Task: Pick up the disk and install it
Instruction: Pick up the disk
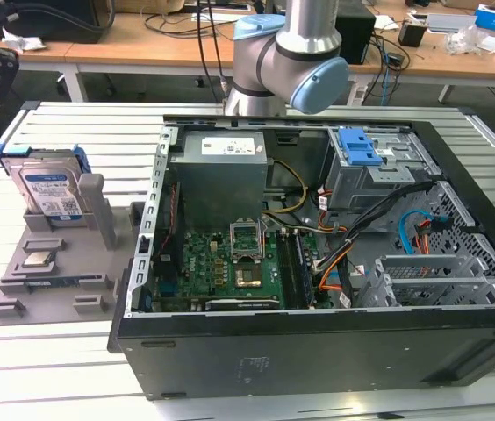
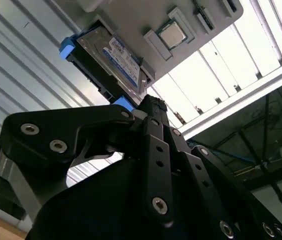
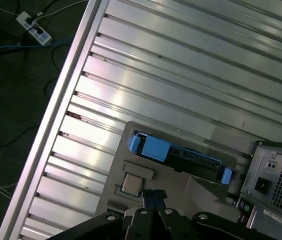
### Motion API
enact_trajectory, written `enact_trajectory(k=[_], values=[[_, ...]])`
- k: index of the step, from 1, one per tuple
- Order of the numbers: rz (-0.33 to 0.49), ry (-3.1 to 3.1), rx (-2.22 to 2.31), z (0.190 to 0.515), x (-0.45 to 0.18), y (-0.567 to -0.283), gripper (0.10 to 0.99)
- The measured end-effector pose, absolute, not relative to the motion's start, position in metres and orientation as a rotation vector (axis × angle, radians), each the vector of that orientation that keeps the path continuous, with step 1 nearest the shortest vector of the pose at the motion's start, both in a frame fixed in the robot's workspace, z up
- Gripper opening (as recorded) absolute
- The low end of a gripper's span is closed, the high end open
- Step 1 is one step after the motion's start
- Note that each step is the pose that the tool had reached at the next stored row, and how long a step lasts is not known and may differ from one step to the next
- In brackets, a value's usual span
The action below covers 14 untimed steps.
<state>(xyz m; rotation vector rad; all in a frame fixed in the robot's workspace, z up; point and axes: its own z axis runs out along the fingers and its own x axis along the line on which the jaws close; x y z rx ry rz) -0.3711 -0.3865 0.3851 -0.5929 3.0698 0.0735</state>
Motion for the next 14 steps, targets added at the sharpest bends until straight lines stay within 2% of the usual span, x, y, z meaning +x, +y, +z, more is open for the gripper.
enact_trajectory(k=[14], values=[[0.076, 2.954, -1.045, 0.3851, -0.3711, -0.3865, 0.106]])
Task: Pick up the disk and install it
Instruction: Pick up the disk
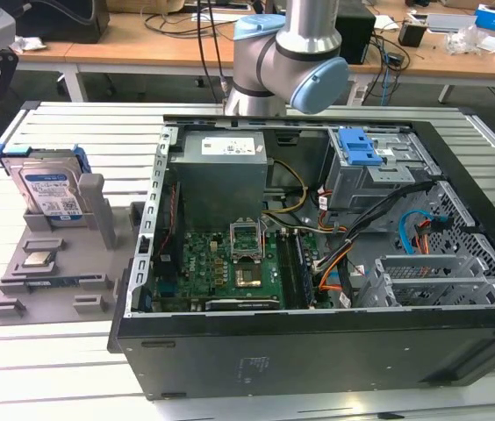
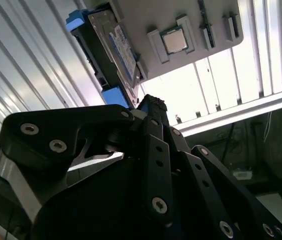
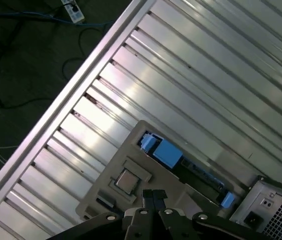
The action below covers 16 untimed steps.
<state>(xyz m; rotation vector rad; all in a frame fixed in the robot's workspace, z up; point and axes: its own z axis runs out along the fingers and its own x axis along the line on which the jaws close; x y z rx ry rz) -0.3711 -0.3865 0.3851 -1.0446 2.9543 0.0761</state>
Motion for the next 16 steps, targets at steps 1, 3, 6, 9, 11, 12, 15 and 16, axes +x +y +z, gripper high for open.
enact_trajectory(k=[1, 3, 6, 9, 11, 12, 15, 16], values=[[0.076, 2.946, -1.071, 0.3851, -0.3711, -0.3865, 0.106], [0.076, 2.926, -1.124, 0.385, -0.3711, -0.3865, 0.106], [0.077, 2.895, -1.206, 0.3851, -0.3711, -0.3864, 0.106], [0.077, 2.856, -1.3, 0.3851, -0.3711, -0.3864, 0.106], [0.077, 2.822, -1.375, 0.3851, -0.3711, -0.3864, 0.106], [0.077, 2.811, -1.398, 0.3851, -0.3711, -0.3864, 0.106], [0.077, 2.767, -1.487, 0.3851, -0.3711, -0.3864, 0.106], [0.077, 2.749, -1.522, 0.3851, -0.3711, -0.3864, 0.106]])
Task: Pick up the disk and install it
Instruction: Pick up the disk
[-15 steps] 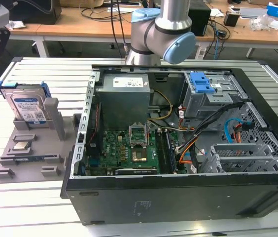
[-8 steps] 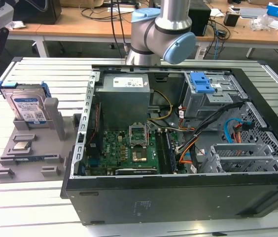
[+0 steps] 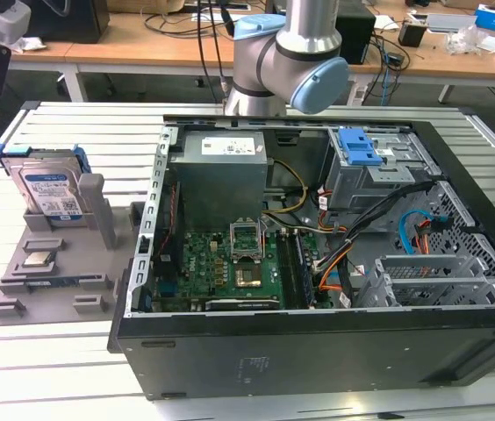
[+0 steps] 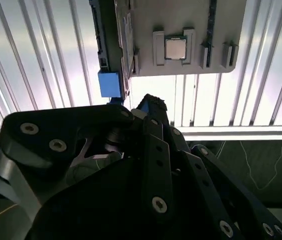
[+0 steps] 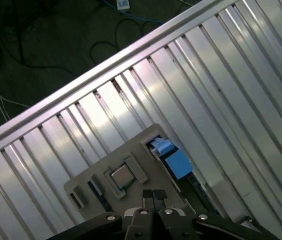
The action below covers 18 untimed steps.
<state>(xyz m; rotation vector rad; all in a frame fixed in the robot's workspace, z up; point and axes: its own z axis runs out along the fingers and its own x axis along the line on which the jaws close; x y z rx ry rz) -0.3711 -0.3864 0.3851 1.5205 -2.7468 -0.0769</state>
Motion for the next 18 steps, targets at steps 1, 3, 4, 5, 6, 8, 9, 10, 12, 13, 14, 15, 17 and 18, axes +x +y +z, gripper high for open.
enact_trajectory(k=[1, 3, 4, 5, 6, 8, 9, 10, 12, 13, 14, 15, 17, 18], values=[[-0.077, -2.733, 1.545, 0.3851, -0.3711, -0.3864, 0.106], [-0.077, -2.704, 1.594, 0.3851, -0.3711, -0.3864, 0.106], [-0.077, -2.684, 1.625, 0.3851, -0.3711, -0.3864, 0.106], [-0.077, -2.666, 1.654, 0.3851, -0.3711, -0.3864, 0.106], [-0.077, -2.643, 1.689, 0.3851, -0.3711, -0.3864, 0.106], [-0.076, -2.606, 1.744, 0.3851, -0.3711, -0.3864, 0.106], [-0.076, -2.597, 1.756, 0.3851, -0.3711, -0.3864, 0.106], [-0.076, -2.589, 1.768, 0.3851, -0.3711, -0.3864, 0.106], [-0.076, -2.561, 1.808, 0.3851, -0.3711, -0.3864, 0.106], [-0.076, -2.551, 1.821, 0.3851, -0.3711, -0.3864, 0.106], [-0.076, -2.533, 1.845, 0.3851, -0.3711, -0.3864, 0.106], [-0.076, -2.524, 1.856, 0.3851, -0.3711, -0.3864, 0.106], [-0.076, -2.496, 1.892, 0.3851, -0.3711, -0.3864, 0.106], [-0.076, -2.48, 1.913, 0.3851, -0.3711, -0.3864, 0.106]])
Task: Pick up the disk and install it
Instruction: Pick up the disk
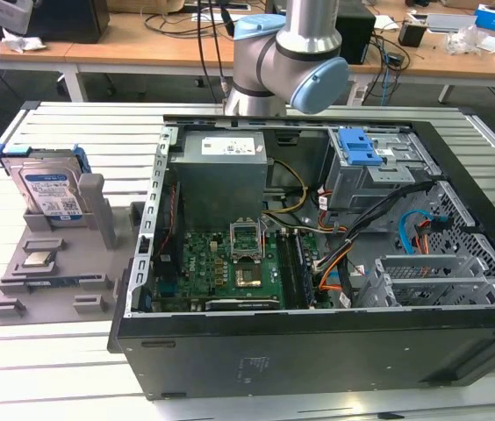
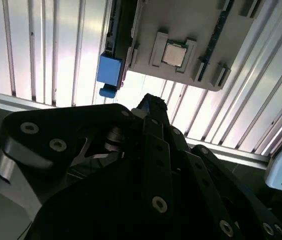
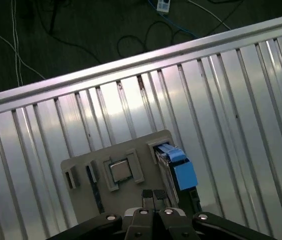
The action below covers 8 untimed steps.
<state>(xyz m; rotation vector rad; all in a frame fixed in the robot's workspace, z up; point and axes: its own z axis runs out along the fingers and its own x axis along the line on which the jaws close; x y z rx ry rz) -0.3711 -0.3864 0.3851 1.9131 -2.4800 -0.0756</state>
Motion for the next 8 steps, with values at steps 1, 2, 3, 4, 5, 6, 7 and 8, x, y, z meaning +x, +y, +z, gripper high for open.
enact_trajectory(k=[1, 2, 3, 4, 5, 6, 7, 8], values=[[-0.075, -2.465, 1.932, 0.3851, -0.3711, -0.3864, 0.106], [-0.075, -2.454, 1.946, 0.385, -0.3711, -0.3864, 0.106], [-0.075, -2.445, 1.956, 0.3851, -0.3711, -0.3864, 0.106], [-0.075, -2.424, 1.982, 0.385, -0.3711, -0.3864, 0.106], [-0.075, -2.408, 2.001, 0.385, -0.3711, -0.3864, 0.106], [-0.075, -2.396, 2.014, 0.3851, -0.3711, -0.3864, 0.106], [-0.075, -2.384, 2.028, 0.3851, -0.3711, -0.3864, 0.106], [-0.075, -2.373, 2.04, 0.385, -0.3711, -0.3864, 0.106]])
